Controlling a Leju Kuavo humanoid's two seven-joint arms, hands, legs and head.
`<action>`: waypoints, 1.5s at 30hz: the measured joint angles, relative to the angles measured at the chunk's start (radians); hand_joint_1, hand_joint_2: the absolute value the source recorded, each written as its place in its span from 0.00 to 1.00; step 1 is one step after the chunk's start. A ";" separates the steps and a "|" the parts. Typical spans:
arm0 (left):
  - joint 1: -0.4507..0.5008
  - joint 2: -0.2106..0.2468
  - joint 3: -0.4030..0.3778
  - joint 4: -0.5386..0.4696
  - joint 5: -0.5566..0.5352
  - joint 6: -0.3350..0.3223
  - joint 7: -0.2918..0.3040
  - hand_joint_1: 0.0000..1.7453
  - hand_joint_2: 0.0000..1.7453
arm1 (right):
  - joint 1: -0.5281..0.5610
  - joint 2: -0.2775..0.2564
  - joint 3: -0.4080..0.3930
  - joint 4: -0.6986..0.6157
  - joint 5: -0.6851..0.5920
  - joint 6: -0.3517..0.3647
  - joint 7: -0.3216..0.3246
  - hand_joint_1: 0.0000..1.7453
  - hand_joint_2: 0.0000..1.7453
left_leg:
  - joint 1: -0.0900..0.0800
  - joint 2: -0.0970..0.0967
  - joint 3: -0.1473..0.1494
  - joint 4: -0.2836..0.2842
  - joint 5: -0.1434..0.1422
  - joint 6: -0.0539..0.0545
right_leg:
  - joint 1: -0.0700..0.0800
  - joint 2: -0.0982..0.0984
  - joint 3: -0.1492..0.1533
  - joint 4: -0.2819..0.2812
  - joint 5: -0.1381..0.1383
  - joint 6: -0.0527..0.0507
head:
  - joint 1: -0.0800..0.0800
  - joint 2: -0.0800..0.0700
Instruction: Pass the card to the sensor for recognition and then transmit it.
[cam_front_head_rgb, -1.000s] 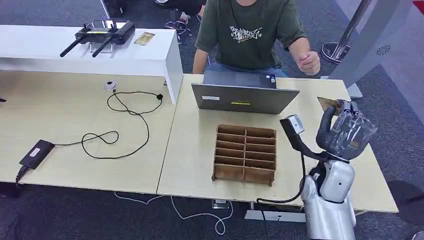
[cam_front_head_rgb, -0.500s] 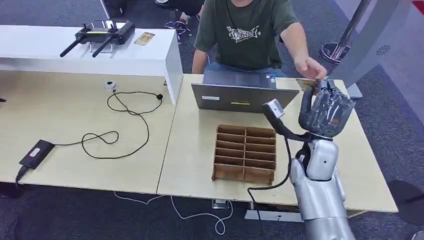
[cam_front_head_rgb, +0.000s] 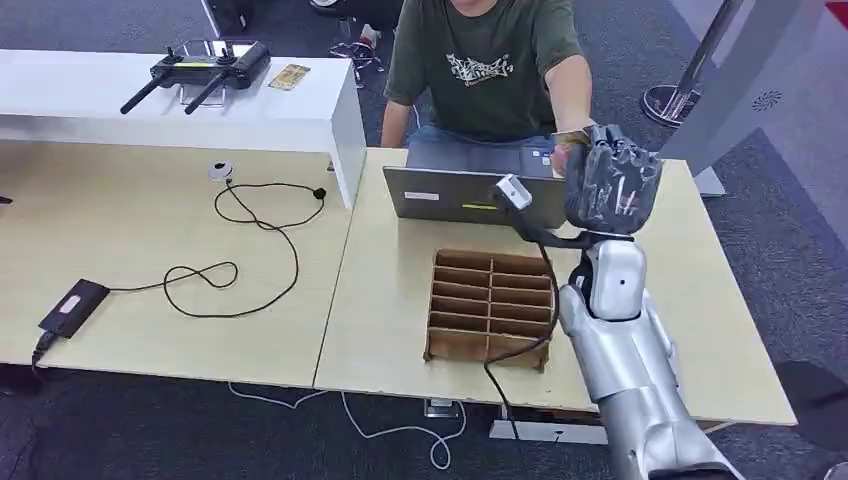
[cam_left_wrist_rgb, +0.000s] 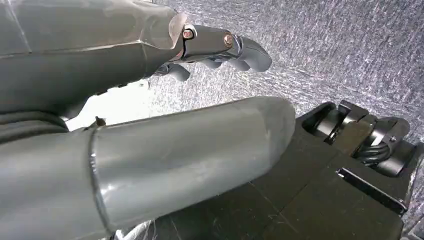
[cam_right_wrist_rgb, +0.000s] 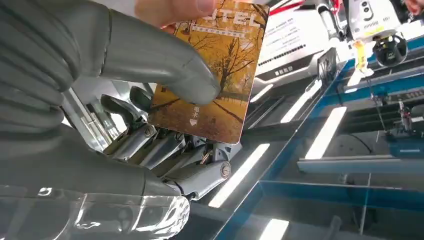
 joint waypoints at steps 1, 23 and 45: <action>0.000 0.000 -0.001 0.000 0.002 -0.001 0.000 0.00 0.00 | -0.014 0.003 0.011 0.025 0.000 0.000 0.003 1.00 1.00 | 0.000 0.000 0.000 0.000 0.000 0.000 | 0.000 0.000 0.000 0.000 0.000 0.000 | 0.000 0.000; 0.000 0.001 -0.001 0.000 0.024 0.000 0.005 0.00 0.00 | -0.123 0.057 0.085 0.232 0.000 0.000 0.014 1.00 1.00 | 0.000 0.000 0.000 0.000 0.000 0.000 | 0.000 0.000 0.000 0.000 0.000 0.000 | 0.000 0.000; 0.000 0.006 0.000 0.000 0.040 0.002 0.018 0.00 0.00 | -0.125 0.082 0.084 0.239 0.000 0.000 -0.023 0.00 1.00 | 0.000 0.000 0.000 0.000 0.000 0.000 | 0.000 0.000 0.000 0.000 0.000 0.000 | 0.000 0.000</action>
